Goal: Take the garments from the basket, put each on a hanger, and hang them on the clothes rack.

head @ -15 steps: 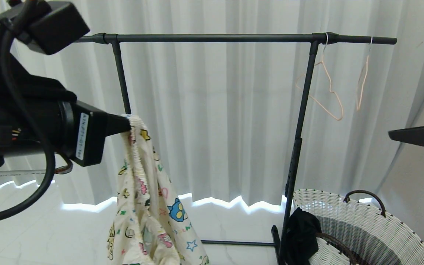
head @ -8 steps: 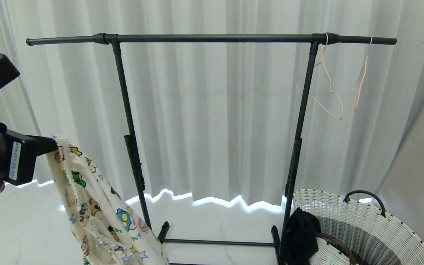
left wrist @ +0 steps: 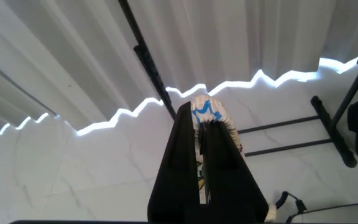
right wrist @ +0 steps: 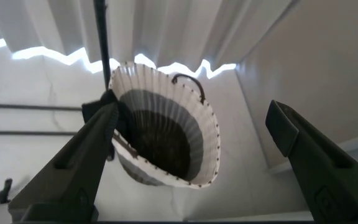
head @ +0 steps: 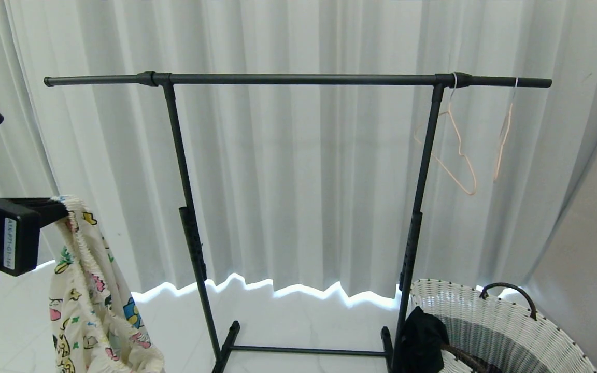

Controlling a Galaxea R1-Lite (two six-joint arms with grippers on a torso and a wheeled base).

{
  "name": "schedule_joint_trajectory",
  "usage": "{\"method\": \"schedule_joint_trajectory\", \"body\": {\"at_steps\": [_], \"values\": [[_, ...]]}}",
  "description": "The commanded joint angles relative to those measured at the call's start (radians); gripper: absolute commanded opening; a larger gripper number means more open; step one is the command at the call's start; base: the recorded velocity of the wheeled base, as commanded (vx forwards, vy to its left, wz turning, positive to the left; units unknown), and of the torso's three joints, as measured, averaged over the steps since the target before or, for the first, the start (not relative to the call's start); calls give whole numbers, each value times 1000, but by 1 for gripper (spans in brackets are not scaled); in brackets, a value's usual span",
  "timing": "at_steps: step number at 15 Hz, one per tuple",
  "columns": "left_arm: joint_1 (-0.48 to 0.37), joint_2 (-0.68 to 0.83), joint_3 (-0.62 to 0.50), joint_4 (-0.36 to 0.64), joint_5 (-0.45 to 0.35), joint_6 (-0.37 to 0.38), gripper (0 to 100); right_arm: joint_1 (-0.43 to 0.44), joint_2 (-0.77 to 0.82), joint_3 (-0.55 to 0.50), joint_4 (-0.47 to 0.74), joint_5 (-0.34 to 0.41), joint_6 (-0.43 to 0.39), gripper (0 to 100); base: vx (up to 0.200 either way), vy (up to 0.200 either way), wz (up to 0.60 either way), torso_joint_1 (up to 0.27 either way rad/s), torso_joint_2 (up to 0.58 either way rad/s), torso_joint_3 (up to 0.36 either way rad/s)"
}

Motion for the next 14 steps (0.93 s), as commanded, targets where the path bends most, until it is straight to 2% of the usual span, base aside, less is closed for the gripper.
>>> {"method": "schedule_joint_trajectory", "body": {"at_steps": [1, 3, 14], "values": [[4, -41, 21, 0, -1, 16, 0, 0, 4, -1, -12, 0, -1, 100, 0, 0, 0, 168, -466, -290], [4, -61, 38, 0, -1, 51, 0, 0, 15, -1, -39, 0, -1, 100, 0, 0, 0, 188, -471, -278], [6, -84, 35, 0, -1, 51, 0, 0, 16, 2, -44, -1, -1, 100, 0, 0, 0, 218, -503, -282]]}}
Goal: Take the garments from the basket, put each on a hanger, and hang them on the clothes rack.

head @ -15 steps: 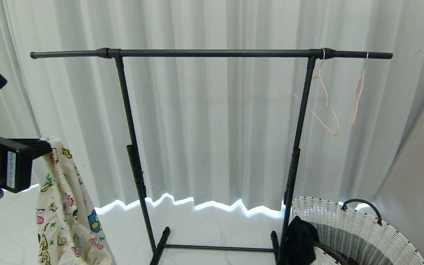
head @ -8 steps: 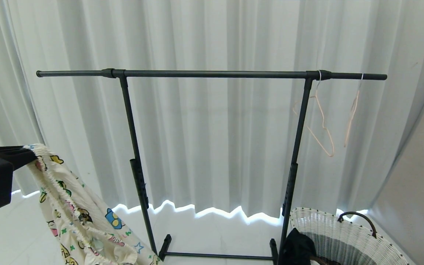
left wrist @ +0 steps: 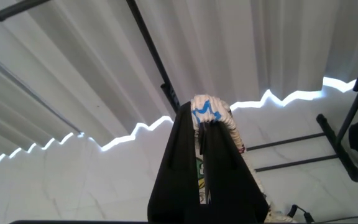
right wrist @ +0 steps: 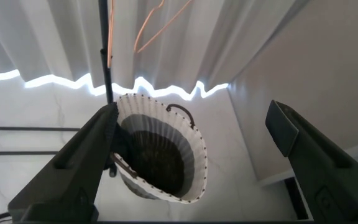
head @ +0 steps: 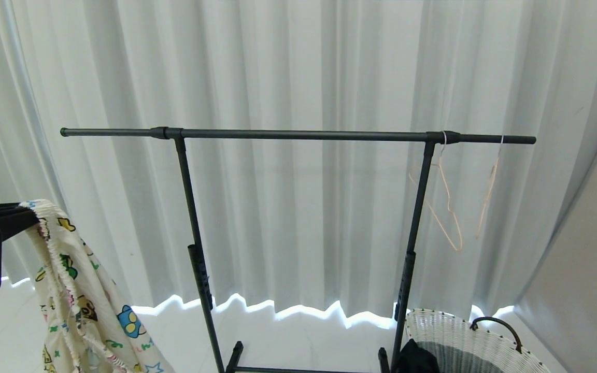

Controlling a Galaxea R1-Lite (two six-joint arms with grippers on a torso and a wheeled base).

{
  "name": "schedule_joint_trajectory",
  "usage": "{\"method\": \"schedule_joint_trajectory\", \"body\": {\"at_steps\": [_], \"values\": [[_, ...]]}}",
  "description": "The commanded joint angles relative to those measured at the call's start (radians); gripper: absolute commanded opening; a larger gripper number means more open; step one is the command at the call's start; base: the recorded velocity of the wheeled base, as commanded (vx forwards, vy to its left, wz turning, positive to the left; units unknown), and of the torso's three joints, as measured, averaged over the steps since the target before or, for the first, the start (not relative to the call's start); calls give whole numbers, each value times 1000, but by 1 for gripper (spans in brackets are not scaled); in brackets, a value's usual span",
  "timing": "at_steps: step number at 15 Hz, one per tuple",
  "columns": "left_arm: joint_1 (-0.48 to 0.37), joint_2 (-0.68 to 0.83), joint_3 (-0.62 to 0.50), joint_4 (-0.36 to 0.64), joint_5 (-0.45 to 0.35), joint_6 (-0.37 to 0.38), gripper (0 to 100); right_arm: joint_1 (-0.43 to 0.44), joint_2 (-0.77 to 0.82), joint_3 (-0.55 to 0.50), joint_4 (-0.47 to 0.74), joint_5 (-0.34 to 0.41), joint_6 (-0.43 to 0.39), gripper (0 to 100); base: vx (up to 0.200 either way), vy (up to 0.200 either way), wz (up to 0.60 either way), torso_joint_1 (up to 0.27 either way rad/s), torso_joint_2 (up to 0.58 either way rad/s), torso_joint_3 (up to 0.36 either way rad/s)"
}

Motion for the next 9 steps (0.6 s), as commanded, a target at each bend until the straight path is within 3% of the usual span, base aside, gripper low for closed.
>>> {"method": "schedule_joint_trajectory", "body": {"at_steps": [1, 3, 6, 9], "values": [[0, 1, 0, 0, 0, 0, 0, 0, 0, 1, 0, 0, -1, 100, 0, 0, 0, 251, -535, -295], [0, 2, 0, 0, 2, 1, 0, 0, 0, 2, 0, -2, -2, 100, 0, 0, 0, 168, -364, -193], [0, 1, 0, 0, 2, -3, 0, 0, 2, 2, 0, -2, -2, 100, 0, 0, 0, 38, -93, -48], [0, 1, -2, 0, 2, -2, 0, 0, 3, 13, -2, -2, -2, 100, 200, 0, 0, 7, -20, -6]]}}
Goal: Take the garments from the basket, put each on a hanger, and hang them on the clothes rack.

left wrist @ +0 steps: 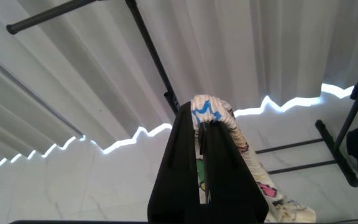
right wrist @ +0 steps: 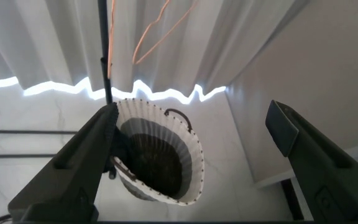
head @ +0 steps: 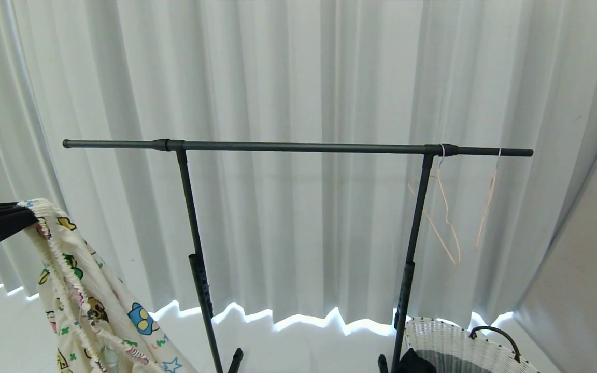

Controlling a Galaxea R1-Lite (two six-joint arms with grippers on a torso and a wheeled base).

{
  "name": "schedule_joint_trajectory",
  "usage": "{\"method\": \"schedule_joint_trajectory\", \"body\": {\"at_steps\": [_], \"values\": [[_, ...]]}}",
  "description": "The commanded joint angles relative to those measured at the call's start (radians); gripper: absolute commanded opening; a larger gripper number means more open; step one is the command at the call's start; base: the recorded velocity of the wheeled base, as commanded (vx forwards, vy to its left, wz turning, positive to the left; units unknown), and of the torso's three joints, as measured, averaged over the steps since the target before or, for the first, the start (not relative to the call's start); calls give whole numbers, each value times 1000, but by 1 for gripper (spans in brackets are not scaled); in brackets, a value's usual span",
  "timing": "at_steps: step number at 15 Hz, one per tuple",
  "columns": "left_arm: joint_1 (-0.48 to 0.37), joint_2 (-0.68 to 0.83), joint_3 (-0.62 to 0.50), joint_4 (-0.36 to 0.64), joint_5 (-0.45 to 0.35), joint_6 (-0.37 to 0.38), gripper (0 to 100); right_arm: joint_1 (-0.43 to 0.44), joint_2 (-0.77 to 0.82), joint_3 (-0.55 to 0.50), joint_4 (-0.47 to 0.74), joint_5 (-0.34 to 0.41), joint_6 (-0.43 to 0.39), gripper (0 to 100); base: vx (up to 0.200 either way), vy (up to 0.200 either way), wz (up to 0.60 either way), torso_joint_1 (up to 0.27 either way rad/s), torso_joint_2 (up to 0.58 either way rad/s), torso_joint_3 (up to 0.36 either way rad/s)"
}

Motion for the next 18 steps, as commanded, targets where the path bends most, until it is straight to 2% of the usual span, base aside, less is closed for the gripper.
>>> {"method": "schedule_joint_trajectory", "body": {"at_steps": [1, 5, 9, 12, 13, 15, 16, 17, 18], "values": [[-2, 3, 0, 1, 1, 1, 0, 0, 2, 12, -3, 0, -1, 100, 200, 0, 0, 2, -27, 7], [-2, 3, 0, 1, 1, 4, 0, -7, 7, 20, -3, 2, 2, 100, 200, 0, 0, 13, 5, -4], [-2, 5, -1, 1, 1, 4, 0, -67, 42, 20, -3, 45, 2, 100, 200, 0, 0, 4, 1, 2], [-2, 5, 0, 1, 1, 4, 0, -98, 76, 35, -9, 49, 4, 100, 200, 0, 0, 1, 1, 2], [-2, 5, 0, 1, 1, 4, 0, -110, 90, 63, -47, 49, 6, 100, 200, 0, 0, 2, 2, 2], [-2, 5, -1, 1, 1, 5, 0, -144, 136, 158, -208, 51, 4, 100, 200, 0, 0, 2, 2, 2], [-2, 5, -1, 1, 1, 4, 0, -153, 153, 184, -253, 52, 4, 100, 0, 0, 0, 0, 0, 0], [-2, 3, 0, 1, -1, 2, 0, -173, 205, 233, -351, 51, 4, 100, 0, 0, 0, 0, 0, 0], [-2, 3, -1, -1, 1, 2, 0, -188, 242, 253, -385, 49, 10, 100, 0, 0, 0, 0, 0, 0]]}}
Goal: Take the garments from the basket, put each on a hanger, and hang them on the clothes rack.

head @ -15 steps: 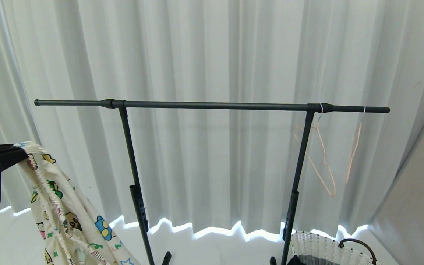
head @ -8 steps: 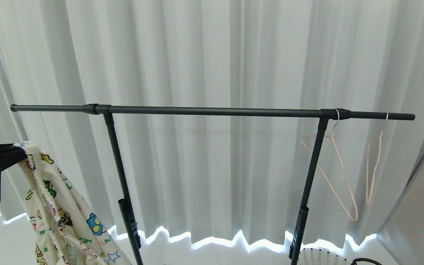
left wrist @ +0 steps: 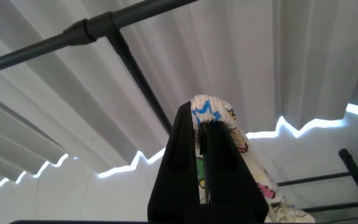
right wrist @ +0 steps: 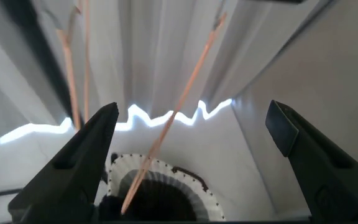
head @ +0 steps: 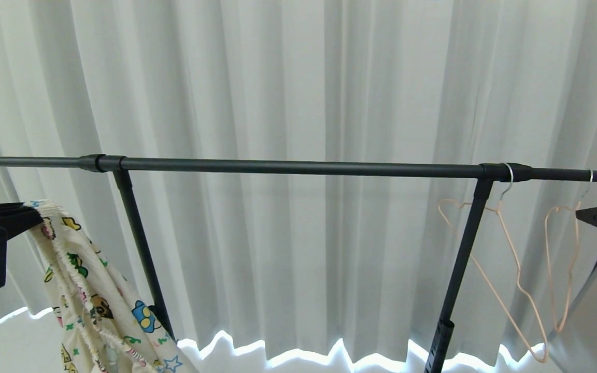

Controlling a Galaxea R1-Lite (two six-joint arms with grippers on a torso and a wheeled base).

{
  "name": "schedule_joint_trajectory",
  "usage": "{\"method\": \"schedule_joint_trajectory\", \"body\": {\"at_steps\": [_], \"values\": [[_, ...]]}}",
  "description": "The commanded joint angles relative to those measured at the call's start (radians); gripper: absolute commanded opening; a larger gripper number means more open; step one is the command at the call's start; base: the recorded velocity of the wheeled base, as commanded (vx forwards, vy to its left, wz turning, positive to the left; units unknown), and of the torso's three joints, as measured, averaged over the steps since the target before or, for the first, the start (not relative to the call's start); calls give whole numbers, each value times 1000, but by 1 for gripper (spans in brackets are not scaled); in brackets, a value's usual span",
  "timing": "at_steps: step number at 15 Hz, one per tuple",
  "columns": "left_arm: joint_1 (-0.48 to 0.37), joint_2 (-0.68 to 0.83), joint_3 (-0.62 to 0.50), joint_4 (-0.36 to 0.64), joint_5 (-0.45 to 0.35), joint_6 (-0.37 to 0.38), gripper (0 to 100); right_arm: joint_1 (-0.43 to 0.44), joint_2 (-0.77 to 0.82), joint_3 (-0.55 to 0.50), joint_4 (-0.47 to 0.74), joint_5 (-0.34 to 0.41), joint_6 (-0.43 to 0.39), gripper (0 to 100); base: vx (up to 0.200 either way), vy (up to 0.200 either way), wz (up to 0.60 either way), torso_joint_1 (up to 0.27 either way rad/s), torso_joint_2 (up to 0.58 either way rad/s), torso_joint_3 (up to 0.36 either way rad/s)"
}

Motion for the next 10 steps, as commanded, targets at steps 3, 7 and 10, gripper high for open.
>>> {"method": "schedule_joint_trajectory", "body": {"at_steps": [3, 7, 10], "values": [[0, -3, 3, -24, 0, 1, 0, -30, 185, 44, -49, -24, 125, 100, 0, 0, 0, 0, 0, 0], [0, -3, 2, -37, 0, 1, 0, -27, 346, -9, -49, -130, 357, 100, 0, 0, 0, 0, 0, 0], [0, -1, 3, -37, 0, 1, 0, -24, 417, -46, -49, -139, 435, 100, 0, 0, 0, 0, 0, 0]]}}
